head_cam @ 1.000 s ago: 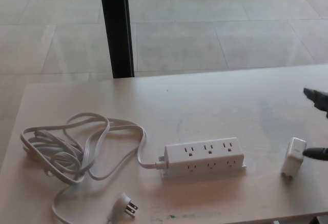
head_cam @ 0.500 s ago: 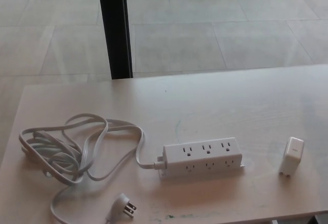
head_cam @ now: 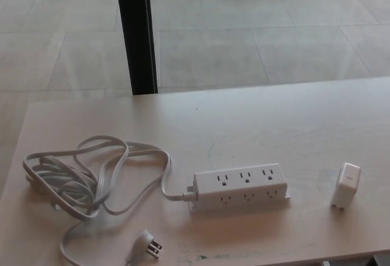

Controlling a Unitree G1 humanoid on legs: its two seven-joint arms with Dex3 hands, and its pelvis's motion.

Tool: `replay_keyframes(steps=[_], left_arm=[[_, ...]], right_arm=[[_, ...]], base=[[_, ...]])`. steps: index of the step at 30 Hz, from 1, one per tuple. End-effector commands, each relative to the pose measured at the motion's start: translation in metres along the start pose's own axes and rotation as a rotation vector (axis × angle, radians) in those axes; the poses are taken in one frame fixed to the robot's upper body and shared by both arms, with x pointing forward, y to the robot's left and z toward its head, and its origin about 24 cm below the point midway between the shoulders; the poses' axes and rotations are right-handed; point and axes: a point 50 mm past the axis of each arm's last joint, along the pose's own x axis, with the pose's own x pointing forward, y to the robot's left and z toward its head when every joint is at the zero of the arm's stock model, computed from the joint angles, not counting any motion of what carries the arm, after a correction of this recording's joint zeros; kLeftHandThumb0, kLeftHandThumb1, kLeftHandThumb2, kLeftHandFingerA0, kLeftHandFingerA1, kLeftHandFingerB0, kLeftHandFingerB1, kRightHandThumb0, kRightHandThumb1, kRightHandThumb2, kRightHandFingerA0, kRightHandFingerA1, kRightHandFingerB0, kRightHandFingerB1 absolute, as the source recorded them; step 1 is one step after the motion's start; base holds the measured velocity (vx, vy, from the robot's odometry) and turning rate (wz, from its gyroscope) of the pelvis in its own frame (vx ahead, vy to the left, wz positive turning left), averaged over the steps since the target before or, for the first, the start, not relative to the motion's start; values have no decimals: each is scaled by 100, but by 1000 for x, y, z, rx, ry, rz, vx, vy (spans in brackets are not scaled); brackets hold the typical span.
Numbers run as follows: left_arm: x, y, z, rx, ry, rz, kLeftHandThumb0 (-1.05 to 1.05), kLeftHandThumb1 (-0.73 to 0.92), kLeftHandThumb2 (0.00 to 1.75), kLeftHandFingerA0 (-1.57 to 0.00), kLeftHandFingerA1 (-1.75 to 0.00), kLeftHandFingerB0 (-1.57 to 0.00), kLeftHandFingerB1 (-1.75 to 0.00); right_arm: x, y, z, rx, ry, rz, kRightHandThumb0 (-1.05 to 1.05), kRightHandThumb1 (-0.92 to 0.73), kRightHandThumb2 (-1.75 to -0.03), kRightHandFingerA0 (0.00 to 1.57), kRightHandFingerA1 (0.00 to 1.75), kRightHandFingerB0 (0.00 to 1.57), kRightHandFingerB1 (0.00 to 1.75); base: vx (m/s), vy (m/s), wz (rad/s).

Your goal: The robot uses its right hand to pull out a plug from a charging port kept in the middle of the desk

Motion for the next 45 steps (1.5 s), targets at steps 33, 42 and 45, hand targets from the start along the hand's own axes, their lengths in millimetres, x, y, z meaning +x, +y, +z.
replay_keyframes(steps=[33,42,45], left_arm=[[0,14,0,39,70,59,-85,92,79,-69,-61,-52,-50],[0,15,-2,30,79,71,-92,81,96,-70,-64,-50,-55],[0,14,-1,45,72,65,-86,92,80,-72,-60,-53,-50]], right_arm=[[-94,80,-178,452,678,111,-77,-55,-56,53,88,54,78],[-79,81,-173,568,677,120,-63,-33,-84,46,80,36,67],[-72,79,-166,596,652,130,-64,-34,-85,40,77,47,72]], base=[[0,0,0],[0,0,0],[0,0,0]])
